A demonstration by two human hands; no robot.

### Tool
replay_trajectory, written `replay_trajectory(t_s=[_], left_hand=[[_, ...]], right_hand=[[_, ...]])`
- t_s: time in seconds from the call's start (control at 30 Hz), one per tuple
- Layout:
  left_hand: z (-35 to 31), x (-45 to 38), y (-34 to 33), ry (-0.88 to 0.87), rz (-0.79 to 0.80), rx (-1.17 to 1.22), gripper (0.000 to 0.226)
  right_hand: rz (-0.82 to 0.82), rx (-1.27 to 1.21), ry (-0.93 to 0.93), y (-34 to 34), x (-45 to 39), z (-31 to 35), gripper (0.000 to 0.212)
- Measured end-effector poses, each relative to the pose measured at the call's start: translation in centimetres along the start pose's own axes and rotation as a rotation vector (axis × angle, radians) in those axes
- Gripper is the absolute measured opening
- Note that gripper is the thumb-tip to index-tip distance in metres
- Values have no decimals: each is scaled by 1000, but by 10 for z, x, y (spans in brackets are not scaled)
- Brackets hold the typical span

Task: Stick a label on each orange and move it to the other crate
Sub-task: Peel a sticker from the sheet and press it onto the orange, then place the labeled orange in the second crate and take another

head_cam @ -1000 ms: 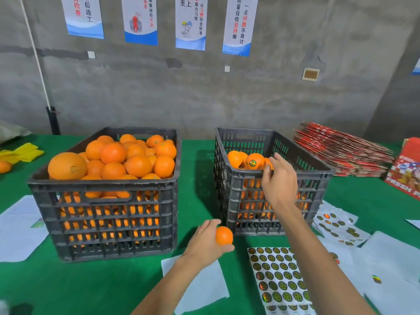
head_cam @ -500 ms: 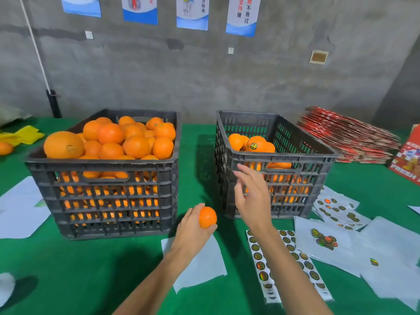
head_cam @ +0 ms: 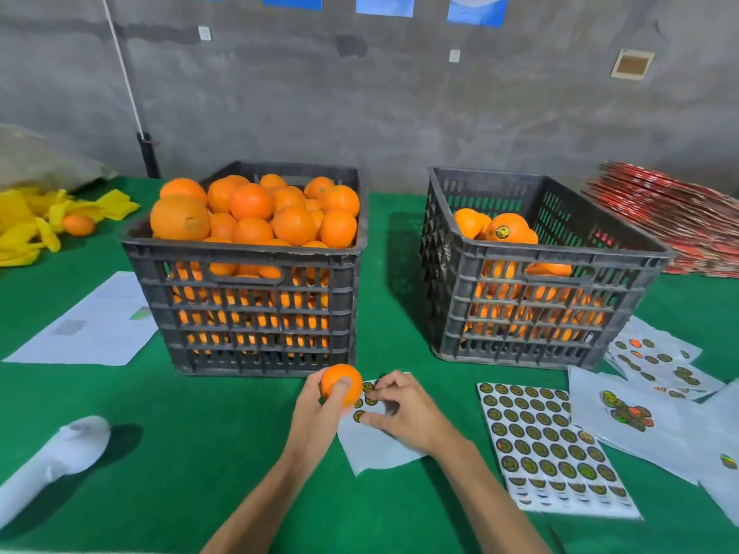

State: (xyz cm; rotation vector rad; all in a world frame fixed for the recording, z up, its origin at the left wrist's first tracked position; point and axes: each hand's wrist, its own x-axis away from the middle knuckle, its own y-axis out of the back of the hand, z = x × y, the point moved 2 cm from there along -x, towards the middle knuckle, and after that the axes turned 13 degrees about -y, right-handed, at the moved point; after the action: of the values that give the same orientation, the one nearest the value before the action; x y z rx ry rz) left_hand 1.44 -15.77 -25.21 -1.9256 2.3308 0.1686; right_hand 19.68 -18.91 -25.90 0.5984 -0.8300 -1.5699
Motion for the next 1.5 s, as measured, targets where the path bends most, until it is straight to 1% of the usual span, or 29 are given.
replay_trajectory(t_s=[0.07, 0.17, 0.23, 0.33, 0.43, 0.53, 0.6, 0.87, 0.97, 1.03, 1.17, 1.2, 1.23, 1.27, 1.33, 1.37, 1.43, 1.5], left_hand=[[2, -1, 1, 22, 7, 24, 15], [6, -3, 3, 59, 10, 55, 12], [6, -3, 4, 85, 10, 69, 15], [7, -3, 4, 108, 12, 81, 21], [9, -3, 5, 109, 23, 71, 22], [11, -4, 4, 103, 26, 52, 20], [15, -6, 5, 97, 27, 38, 22], [18, -6, 2, 61, 31, 17, 23], [15, -3, 3, 67, 35, 30, 25], [12, -1, 2, 76, 35, 49, 27], [6, 0, 3, 96, 39, 82, 26], [5, 0, 4, 100, 43, 84, 26], [5, 1, 5, 103, 47, 82, 26], [4, 2, 5, 104, 48, 80, 26], [4, 1, 5, 103, 51, 79, 26], [5, 1, 5, 108, 53, 78, 27], [6, -1, 2, 113, 46, 84, 31], [4, -3, -2, 120, 25, 108, 34]], right_hand=[[3, -27, -1, 2, -1, -1, 51], [-20, -14, 5, 5, -5, 1, 44], [-30, 73, 43, 8, -7, 4, 42], [-66, 263, 172, 10, -7, 8, 37], [-78, 375, 223, 11, -6, 10, 44], [-43, 344, 177, 13, -3, 9, 57], [-37, 314, 155, 13, -3, 8, 59], [-77, 284, 176, 10, -5, 10, 45], [-96, 209, 140, 8, -3, 9, 34], [-108, 191, 119, 7, 0, 9, 31], [-152, 318, 155, 5, 2, 12, 34], [-164, 306, 138, 4, 3, 13, 31], [-174, 236, 85, 3, 2, 14, 28], [-187, 95, 5, 4, 3, 14, 24], [-272, -202, -135, 8, 3, 14, 21], [-338, -265, -158, 9, 5, 15, 18], [-491, -195, -97, 8, 13, 23, 16], [-626, -62, 39, 1, 23, 37, 16]])
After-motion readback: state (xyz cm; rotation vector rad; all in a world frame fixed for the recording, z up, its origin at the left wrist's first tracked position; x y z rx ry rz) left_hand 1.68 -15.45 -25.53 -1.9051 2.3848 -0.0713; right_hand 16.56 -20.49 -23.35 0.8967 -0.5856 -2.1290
